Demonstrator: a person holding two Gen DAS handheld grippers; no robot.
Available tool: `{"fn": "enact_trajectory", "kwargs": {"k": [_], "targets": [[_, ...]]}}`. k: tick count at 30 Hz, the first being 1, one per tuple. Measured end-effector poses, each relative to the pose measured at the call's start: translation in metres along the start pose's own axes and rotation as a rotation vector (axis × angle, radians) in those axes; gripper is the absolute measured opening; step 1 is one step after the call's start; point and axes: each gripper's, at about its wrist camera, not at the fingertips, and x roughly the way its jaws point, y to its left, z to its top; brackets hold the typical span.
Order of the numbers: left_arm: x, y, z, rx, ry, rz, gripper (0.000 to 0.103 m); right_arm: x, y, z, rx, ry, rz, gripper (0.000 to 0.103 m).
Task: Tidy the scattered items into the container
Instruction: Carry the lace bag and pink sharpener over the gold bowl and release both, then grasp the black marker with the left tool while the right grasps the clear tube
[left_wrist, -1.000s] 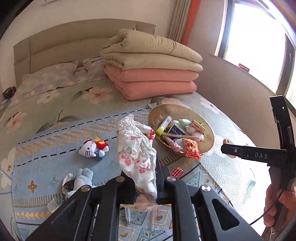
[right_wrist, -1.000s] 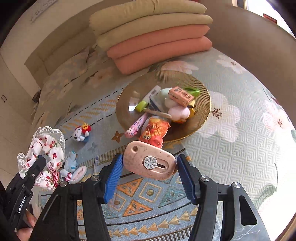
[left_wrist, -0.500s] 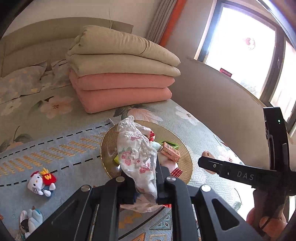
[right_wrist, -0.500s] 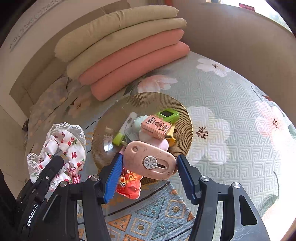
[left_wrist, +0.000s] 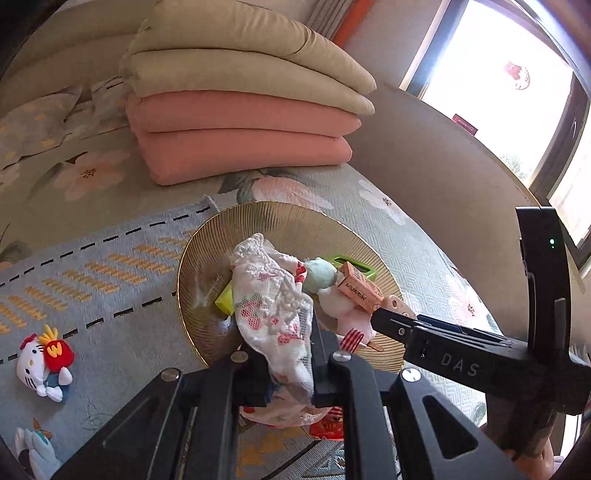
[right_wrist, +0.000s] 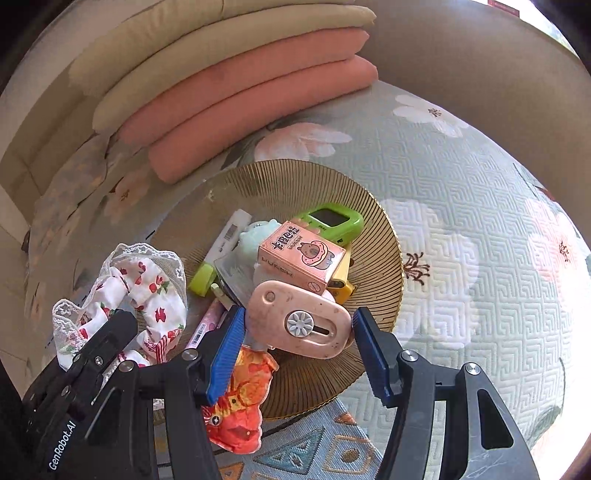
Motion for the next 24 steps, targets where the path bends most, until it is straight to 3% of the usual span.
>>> {"fn": "enact_trajectory", "kwargs": {"k": [3, 4, 5, 7, 12, 15, 18, 24], "targets": [[-0.002, 0.003, 0.0, 0.0, 0.003, 0.004, 0.012, 0.006, 0.0, 0.001, 0.0, 0.021, -0.001, 0.06], [-0.003, 0.004, 0.0, -0.008, 0.012, 0.007, 0.023, 0.007, 0.001, 0.001, -0.002, 0.033, 0.006, 0.06], [-0.003, 0.006, 0.0, -0.02, 0.023, 0.013, 0.044, 0.009, 0.002, 0.001, -0.003, 0.044, 0.012, 0.062], [-0.008, 0.009, -0.001, -0.037, 0.017, 0.029, 0.064, 0.009, 0.005, 0.001, -0.007, 0.058, 0.02, 0.063], [-0.031, 0.008, -0.004, -0.007, 0.009, 0.05, 0.064, -0.006, 0.009, -0.007, -0.009, 0.076, 0.034, 0.063], [-0.07, 0.014, -0.021, 0.004, -0.013, 0.081, 0.064, -0.026, 0.01, -0.026, -0.025, 0.089, 0.05, 0.066], [-0.125, 0.039, -0.054, -0.049, -0.027, 0.149, 0.064, -0.042, 0.012, -0.055, -0.049, 0.132, 0.066, 0.08], [-0.241, 0.112, -0.15, -0.269, 0.015, 0.375, 0.065, -0.057, 0.029, -0.127, -0.143, 0.263, 0.098, 0.08]]}}
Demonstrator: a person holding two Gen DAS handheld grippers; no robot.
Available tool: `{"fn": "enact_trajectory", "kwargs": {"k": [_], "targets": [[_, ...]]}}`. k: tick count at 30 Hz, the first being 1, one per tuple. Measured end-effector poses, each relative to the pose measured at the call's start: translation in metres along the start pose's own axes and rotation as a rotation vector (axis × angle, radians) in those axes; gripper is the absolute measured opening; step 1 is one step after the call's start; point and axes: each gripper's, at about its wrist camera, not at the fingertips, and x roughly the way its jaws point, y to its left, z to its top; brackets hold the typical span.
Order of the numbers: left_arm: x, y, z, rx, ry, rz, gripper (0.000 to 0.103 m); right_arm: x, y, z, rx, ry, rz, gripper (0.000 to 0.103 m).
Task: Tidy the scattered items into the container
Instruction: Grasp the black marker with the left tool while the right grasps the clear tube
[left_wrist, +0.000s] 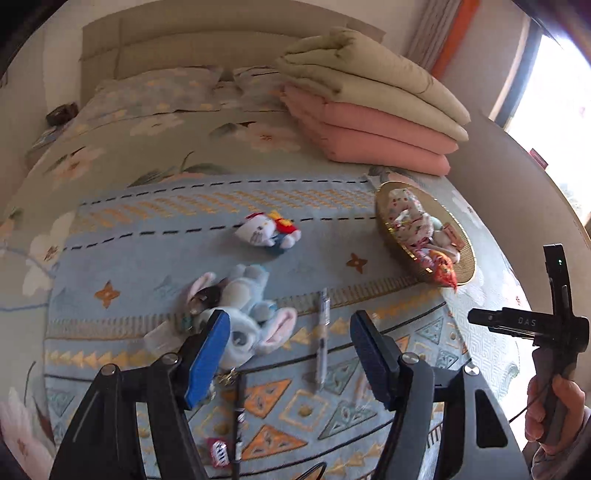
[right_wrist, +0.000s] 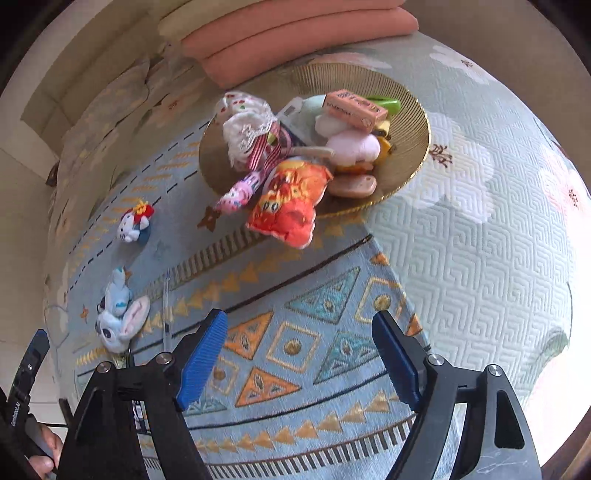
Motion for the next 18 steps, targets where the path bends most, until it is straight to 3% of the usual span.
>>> {"fn": "enact_trajectory", "kwargs": {"k": [5, 9, 12, 13, 14, 15, 16, 18], "targets": [[-0.033, 0.071, -0.066, -0.159, 0.123, 0.104, 0.065, 0.019, 0.043, -0.056, -0.097, 0.126, 0.056, 0.08], [-0.038, 0.077, -0.104, -0.154, 0.19, 0.111, 0.065, 0.028, 0.09, -0.089, -0.237, 0.157, 0.073, 0.08], [-0.03, 0.068, -0.117, -0.154, 0.185, 0.077, 0.065, 0.035, 0.109, -0.096, -0.302, 0.149, 0.088, 0.08], [-0.025, 0.066, -0.119, -0.157, 0.18, 0.06, 0.065, 0.037, 0.115, -0.095, -0.329, 0.143, 0.087, 0.075], [-0.018, 0.063, -0.119, -0.156, 0.174, 0.048, 0.065, 0.04, 0.121, -0.094, -0.364, 0.133, 0.093, 0.058], [-0.012, 0.059, -0.118, -0.153, 0.169, 0.038, 0.065, 0.042, 0.126, -0.093, -0.401, 0.122, 0.091, 0.05], [-0.004, 0.056, -0.117, -0.147, 0.163, 0.029, 0.065, 0.045, 0.13, -0.09, -0.431, 0.111, 0.08, 0.045], [0.009, 0.048, -0.112, -0.114, 0.141, 0.028, 0.065, 0.053, 0.129, -0.08, -0.425, 0.107, 0.053, 0.045]]}}
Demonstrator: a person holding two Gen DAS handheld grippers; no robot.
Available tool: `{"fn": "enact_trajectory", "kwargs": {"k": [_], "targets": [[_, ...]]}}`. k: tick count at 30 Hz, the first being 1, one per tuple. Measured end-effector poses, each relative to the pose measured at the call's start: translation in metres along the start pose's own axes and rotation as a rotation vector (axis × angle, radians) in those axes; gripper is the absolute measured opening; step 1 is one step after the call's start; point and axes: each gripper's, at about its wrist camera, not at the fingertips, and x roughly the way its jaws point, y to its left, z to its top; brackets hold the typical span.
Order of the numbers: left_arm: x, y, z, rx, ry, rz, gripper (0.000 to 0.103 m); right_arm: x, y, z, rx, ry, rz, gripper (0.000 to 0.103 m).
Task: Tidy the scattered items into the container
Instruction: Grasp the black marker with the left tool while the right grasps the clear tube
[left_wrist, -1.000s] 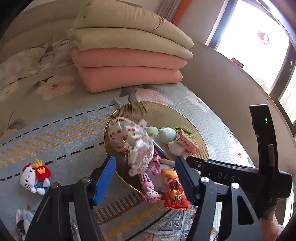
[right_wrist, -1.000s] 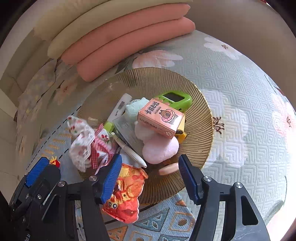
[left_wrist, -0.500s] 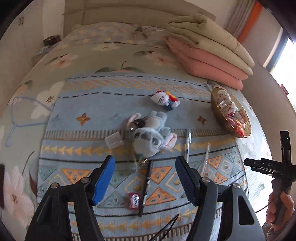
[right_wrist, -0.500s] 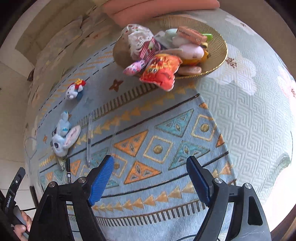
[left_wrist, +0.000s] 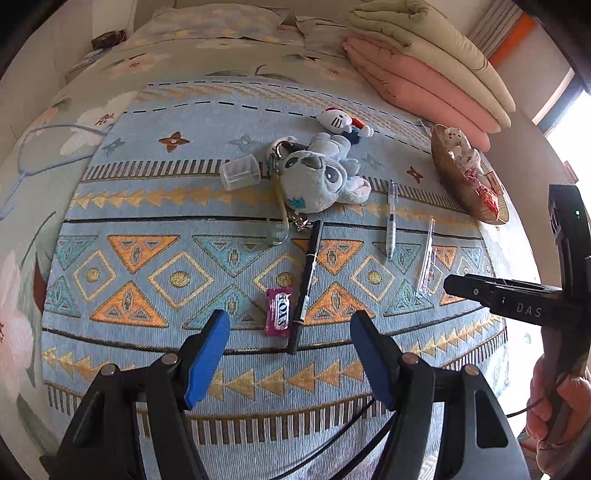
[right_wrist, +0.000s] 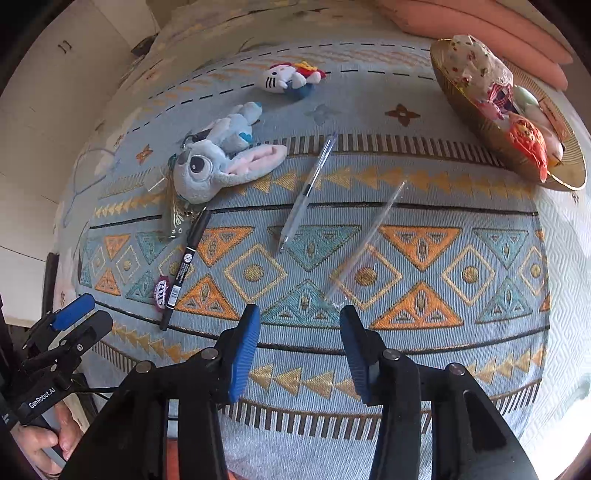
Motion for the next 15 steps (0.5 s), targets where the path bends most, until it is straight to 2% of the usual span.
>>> {"fn": "enact_trajectory", "kwargs": {"k": [4, 7, 9, 15], "targets": [[0.024, -0.012, 0.019, 0.028, -0.04, -0.009, 0.065, 0.014, -0.033, 0.018, 0.148, 0.011, 0.015, 0.045], [0.046, -0.016, 0.027, 0.035, -0.017, 0.0, 0.065, 0.023, -0.048, 0.029, 0.219, 0.006, -0.008, 0.045], [0.058, -0.019, 0.03, 0.05, -0.009, 0.009, 0.065, 0.033, -0.054, 0.035, 0.255, 0.018, -0.006, 0.045], [0.081, -0.022, 0.03, 0.105, -0.009, 0.033, 0.065, 0.062, -0.049, 0.04, 0.282, 0.037, -0.075, 0.045]]}}
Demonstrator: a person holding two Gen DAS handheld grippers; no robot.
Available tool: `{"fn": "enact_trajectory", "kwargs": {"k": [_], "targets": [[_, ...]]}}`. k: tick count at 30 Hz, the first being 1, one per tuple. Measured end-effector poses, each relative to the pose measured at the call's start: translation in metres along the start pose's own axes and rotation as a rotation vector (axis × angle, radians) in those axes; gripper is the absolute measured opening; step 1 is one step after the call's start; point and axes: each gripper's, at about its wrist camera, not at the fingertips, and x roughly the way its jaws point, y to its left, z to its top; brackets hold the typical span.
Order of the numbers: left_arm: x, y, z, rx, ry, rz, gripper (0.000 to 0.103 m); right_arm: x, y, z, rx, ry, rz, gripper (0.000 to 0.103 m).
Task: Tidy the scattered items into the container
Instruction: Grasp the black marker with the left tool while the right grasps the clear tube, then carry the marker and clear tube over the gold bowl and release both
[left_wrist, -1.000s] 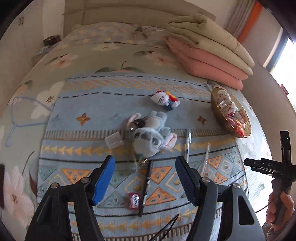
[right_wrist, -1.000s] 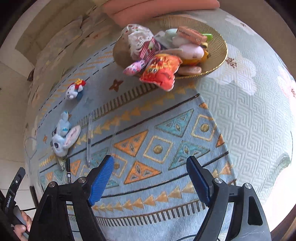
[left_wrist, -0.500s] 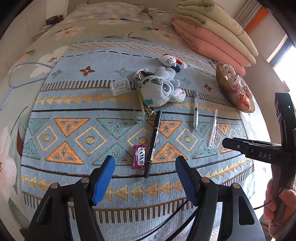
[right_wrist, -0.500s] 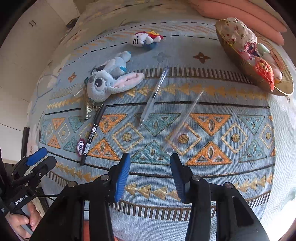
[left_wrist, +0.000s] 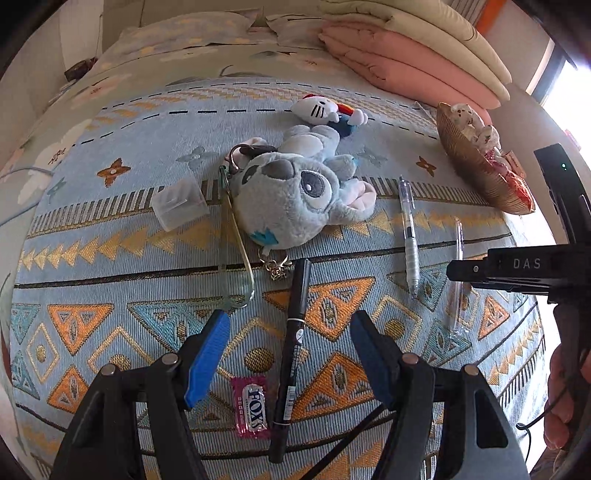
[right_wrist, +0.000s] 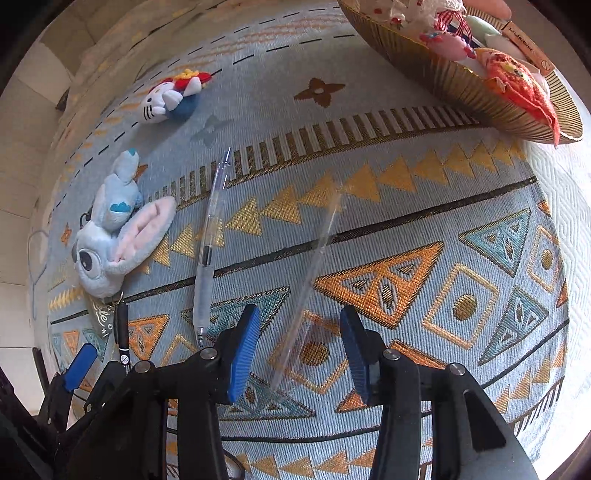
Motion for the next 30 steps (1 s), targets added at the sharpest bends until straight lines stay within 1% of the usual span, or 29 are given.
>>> {"fn": "enact_trajectory", "kwargs": {"k": [3, 4, 6, 9, 10, 11, 13, 14, 15, 17, 19, 25, 28, 30], "targets": [[0.012, 0.001, -0.004, -0.009, 0.036, 0.017, 0.058, 0.004, 0.012, -0.006, -0.042, -0.042, -0.082, 0.045], [0.014, 0.001, -0.007, -0.009, 0.043, 0.025, 0.05, 0.004, 0.016, -0.009, -0.058, -0.056, -0.103, 0.045], [0.013, -0.003, -0.011, 0.018, 0.023, 0.052, 0.045, 0.005, 0.019, -0.013, -0.079, -0.085, -0.123, 0.045], [0.011, -0.011, -0.015, 0.066, 0.011, 0.066, 0.026, 0.005, 0.019, -0.017, -0.105, -0.114, -0.129, 0.045], [0.01, -0.012, -0.015, 0.072, 0.009, 0.065, 0.01, 0.004, 0.02, -0.019, -0.117, -0.121, -0.132, 0.042], [0.009, -0.014, -0.014, 0.074, 0.008, 0.066, 0.008, 0.003, 0.021, -0.02, -0.129, -0.127, -0.13, 0.026], [0.007, -0.018, -0.014, 0.076, 0.002, 0.066, 0.008, 0.001, 0.023, -0.022, -0.157, -0.132, -0.132, 0.007], [0.005, -0.018, -0.013, 0.076, 0.0, 0.061, 0.008, 0.0, 0.023, -0.023, -0.165, -0.13, -0.13, 0.006], [0.003, -0.02, -0.013, 0.076, -0.001, 0.053, 0.008, -0.001, 0.021, -0.024, -0.163, -0.125, -0.121, 0.005], [-0.004, -0.023, -0.012, 0.08, -0.011, 0.028, 0.008, -0.006, 0.013, -0.025, -0.138, -0.116, -0.071, 0.005], [-0.013, -0.03, -0.008, 0.096, -0.029, 0.011, 0.008, -0.016, 0.005, -0.026, -0.114, -0.125, -0.047, 0.005], [-0.038, -0.051, 0.011, 0.128, -0.074, -0.041, 0.008, -0.053, -0.023, -0.025, -0.024, -0.147, 0.07, 0.005], [-0.053, -0.064, 0.024, 0.129, -0.112, -0.086, 0.008, -0.074, -0.03, -0.023, 0.016, -0.169, 0.124, 0.005], [-0.063, -0.074, 0.034, 0.151, -0.149, -0.096, 0.008, -0.088, -0.033, -0.021, 0.043, -0.19, 0.149, 0.005]]}}
